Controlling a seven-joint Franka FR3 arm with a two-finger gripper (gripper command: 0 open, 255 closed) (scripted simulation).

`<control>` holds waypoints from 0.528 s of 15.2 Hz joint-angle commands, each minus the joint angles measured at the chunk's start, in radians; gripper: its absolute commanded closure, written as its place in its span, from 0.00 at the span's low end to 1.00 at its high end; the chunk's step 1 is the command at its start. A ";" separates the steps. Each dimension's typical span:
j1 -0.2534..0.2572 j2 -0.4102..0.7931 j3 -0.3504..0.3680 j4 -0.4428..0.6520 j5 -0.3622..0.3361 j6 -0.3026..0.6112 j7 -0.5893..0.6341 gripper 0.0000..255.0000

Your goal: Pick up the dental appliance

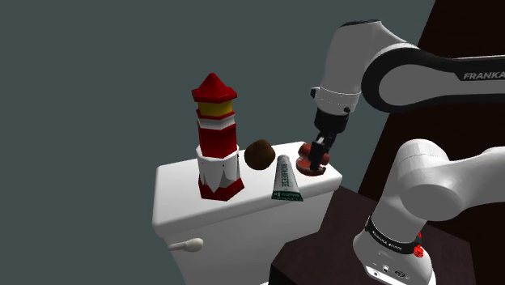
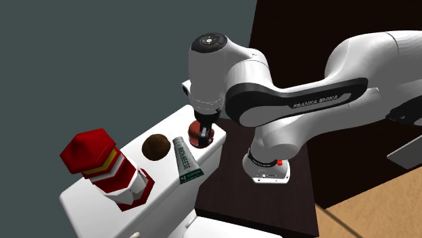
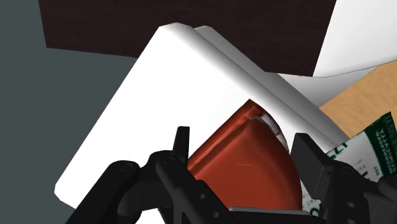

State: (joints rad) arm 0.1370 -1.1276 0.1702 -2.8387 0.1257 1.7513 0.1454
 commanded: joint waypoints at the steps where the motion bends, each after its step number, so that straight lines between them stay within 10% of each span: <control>1: -0.002 0.003 -0.003 0.030 -0.003 -0.027 0.001 1.00; 8: -0.011 0.022 -0.016 0.131 -0.017 -0.109 0.000 1.00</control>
State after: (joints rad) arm 0.1275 -1.1064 0.1569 -2.7210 0.1111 1.6551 0.1457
